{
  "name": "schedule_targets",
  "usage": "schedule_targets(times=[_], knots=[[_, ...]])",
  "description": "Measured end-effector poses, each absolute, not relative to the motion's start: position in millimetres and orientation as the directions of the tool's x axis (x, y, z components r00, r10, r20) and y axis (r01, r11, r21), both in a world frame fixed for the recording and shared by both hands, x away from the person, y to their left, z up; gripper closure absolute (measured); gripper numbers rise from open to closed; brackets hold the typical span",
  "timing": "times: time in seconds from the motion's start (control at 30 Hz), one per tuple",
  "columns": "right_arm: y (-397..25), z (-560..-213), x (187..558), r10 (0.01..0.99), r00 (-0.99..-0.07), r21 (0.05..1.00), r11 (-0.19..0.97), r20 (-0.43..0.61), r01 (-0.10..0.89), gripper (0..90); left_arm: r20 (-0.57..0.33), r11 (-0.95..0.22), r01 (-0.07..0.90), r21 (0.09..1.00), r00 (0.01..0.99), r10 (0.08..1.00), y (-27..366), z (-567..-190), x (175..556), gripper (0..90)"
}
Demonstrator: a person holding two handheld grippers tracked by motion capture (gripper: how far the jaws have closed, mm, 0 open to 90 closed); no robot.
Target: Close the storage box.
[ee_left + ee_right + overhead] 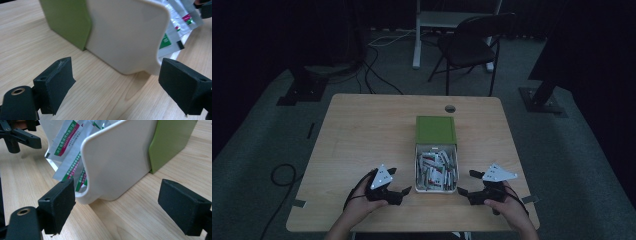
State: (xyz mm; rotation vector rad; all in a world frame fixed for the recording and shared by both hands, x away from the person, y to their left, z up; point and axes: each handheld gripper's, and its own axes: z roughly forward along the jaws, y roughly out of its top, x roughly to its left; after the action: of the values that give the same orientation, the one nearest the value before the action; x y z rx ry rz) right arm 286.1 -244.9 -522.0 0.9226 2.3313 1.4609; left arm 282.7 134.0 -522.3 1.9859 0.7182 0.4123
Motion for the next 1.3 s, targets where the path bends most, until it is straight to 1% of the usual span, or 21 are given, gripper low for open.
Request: schedule_targets(times=[0.13, 0.17, 0.37, 0.8, 0.83, 1.17, 1.3], knots=[[-242, -521, 287, 0.617, -0.777, 0.875, 0.302, 0.123, 0.378, 13.9, 0.002, -0.369, 0.305, 0.878, 0.769, 0.640, 129, -520, 285, 13.1], [-240, -519, 288, 0.615, -0.778, 0.879, 0.294, 0.126, 0.375, 13.9, -0.017, -0.351, 0.308, 0.885, 0.773, 0.634, 128, -518, 286, 13.1], [-239, -514, 292, 0.620, -0.773, 0.891, 0.265, 0.137, 0.370, 14.0, -0.016, -0.346, 0.294, 0.891, 0.781, 0.624, 121, -513, 289, 13.1], [-242, -516, 298, 0.645, -0.751, 0.891, 0.246, 0.143, 0.381, 14.1, 0.009, -0.365, 0.276, 0.889, 0.786, 0.618, 112, -508, 298, 13.1], [-241, -516, 298, 0.644, -0.752, 0.892, 0.246, 0.142, 0.379, 14.1, 0.022, -0.377, 0.273, 0.885, 0.784, 0.620, 112, -507, 300, 13.1], [-241, -516, 299, 0.641, -0.754, 0.890, 0.253, 0.141, 0.381, 14.1, 0.007, -0.379, 0.278, 0.883, 0.797, 0.603, 111, -507, 308, 11.6], [-240, -516, 300, 0.644, -0.752, 0.890, 0.252, 0.139, 0.380, 14.1, 0.016, -0.381, 0.274, 0.883, 0.795, 0.607, 110, -506, 309, 11.5]])
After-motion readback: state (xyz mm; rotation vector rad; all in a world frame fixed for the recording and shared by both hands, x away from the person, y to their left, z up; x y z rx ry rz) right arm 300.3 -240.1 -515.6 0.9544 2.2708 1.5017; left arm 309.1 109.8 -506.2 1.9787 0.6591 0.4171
